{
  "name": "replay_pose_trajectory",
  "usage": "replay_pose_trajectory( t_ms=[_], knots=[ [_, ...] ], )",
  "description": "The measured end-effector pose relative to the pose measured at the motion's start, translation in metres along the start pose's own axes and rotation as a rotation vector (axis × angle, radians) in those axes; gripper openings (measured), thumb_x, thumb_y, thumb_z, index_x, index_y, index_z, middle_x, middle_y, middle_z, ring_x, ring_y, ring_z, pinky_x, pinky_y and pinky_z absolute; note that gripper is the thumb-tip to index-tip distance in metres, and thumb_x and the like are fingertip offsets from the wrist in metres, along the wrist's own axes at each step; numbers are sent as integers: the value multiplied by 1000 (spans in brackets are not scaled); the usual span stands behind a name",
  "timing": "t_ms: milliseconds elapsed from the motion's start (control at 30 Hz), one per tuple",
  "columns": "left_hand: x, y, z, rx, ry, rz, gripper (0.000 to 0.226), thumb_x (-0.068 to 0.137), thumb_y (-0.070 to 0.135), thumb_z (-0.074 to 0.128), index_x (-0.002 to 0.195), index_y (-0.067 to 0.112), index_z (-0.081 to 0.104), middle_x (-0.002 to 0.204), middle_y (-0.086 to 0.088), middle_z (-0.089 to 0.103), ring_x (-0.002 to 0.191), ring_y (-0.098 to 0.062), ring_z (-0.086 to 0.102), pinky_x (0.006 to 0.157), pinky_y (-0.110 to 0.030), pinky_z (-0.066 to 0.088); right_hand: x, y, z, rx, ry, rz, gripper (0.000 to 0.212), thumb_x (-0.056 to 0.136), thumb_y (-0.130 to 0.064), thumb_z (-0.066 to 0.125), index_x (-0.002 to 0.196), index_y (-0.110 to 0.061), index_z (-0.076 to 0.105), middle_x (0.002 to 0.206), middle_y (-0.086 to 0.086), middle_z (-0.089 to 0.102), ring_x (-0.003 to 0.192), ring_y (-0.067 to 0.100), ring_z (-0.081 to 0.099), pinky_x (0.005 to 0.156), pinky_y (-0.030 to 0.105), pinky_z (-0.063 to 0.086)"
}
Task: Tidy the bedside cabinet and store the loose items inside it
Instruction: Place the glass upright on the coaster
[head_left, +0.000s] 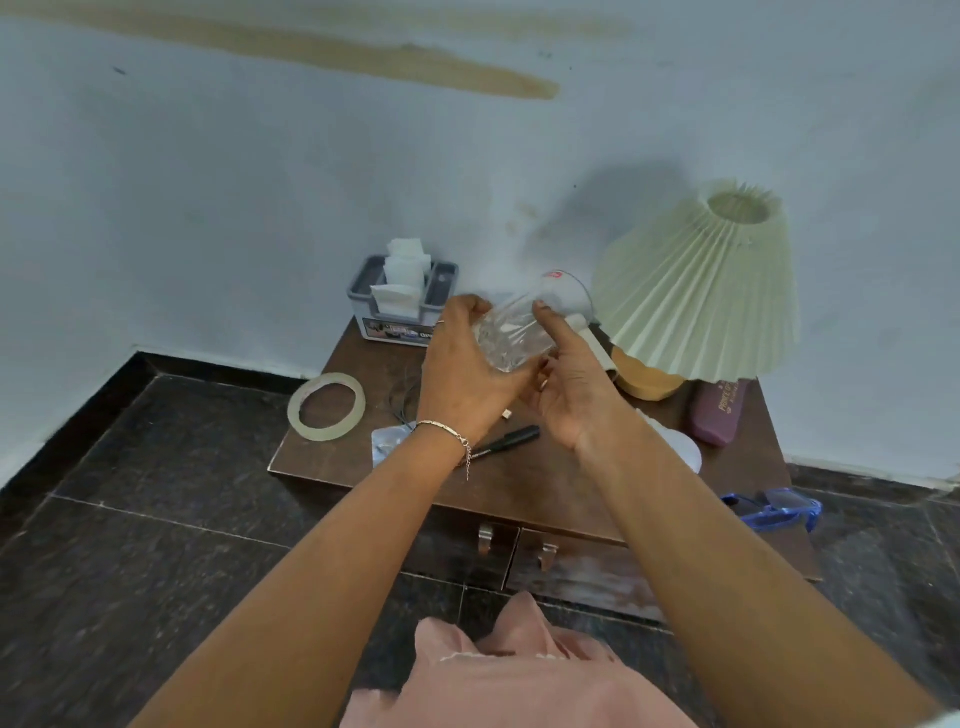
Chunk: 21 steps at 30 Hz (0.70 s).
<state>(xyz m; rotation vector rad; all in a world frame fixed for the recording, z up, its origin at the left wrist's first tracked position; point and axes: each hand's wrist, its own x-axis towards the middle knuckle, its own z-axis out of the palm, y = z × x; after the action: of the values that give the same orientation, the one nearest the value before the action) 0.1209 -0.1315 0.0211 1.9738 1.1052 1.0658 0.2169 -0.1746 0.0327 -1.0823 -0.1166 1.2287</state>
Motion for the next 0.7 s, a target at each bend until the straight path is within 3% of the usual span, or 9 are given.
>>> replay_pose_trajectory(
  t_ms=[100,233,333,433,533,633,700],
  knots=[
    [21,-15,4,-7,-46,-35,74,59,40,86,118,15,48,113,-1,63,101,-16,62,86,-32,53,18,-6,12,-126,18,-135,33,76,-13,77,105,-4,66,87,7,75,75,18,73,64,27,58],
    [47,-32,17,-9,-94,-74,66,65,24,83,121,12,50,111,-4,66,101,-18,64,84,-26,51,51,-3,18,-399,142,-375,58,64,-9,86,114,-11,56,101,5,67,89,17,68,74,29,57],
    [66,-41,30,-25,-186,-78,60,70,17,79,123,12,50,114,-5,66,104,-19,64,85,-25,50,75,-5,19,-528,161,-499,66,64,-11,86,119,-14,51,96,-6,62,88,9,64,78,25,54],
    [78,-49,44,-12,-303,-76,62,69,17,79,122,13,46,115,-3,65,105,-17,63,90,-27,51,98,-7,12,-647,163,-557,71,65,-15,86,124,-17,46,89,-14,60,82,-1,61,81,26,53],
    [87,-58,56,25,-398,-67,77,68,16,79,131,14,34,123,-4,60,112,-18,60,97,-35,50,119,-10,3,-664,121,-579,72,68,-16,84,125,-20,40,97,-7,63,88,6,64,81,25,53],
    [95,-65,64,67,-437,-82,83,72,15,77,138,11,26,128,-6,55,117,-20,55,97,-25,45,136,-13,-1,-728,102,-609,72,72,-18,82,125,-21,35,108,-1,57,93,10,61,80,22,51],
    [100,-71,68,86,-430,-104,82,73,16,77,137,11,27,128,-6,55,119,-21,55,95,-23,44,148,-12,-4,-825,99,-624,75,72,-21,82,127,-21,32,112,-2,53,100,16,59,88,29,52]
  ],
)
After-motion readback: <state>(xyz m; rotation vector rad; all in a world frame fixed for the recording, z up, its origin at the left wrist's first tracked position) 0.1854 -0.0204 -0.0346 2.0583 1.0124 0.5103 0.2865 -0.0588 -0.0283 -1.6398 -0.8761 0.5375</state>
